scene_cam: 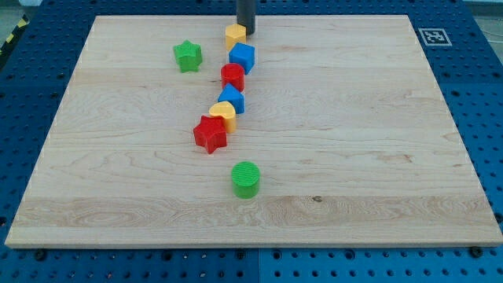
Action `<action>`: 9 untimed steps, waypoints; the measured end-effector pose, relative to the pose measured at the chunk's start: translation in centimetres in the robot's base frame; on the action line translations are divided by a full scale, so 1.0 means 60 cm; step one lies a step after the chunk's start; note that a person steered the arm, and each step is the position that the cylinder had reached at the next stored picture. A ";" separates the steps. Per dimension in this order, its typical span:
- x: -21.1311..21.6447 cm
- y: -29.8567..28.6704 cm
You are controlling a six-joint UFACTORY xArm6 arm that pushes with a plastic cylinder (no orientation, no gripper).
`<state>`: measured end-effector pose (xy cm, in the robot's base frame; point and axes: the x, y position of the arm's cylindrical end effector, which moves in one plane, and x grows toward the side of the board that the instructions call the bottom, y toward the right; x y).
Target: Push the green star slightly towards the top
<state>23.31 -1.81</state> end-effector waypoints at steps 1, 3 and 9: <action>0.000 0.006; 0.000 0.063; 0.061 0.052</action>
<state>26.95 1.32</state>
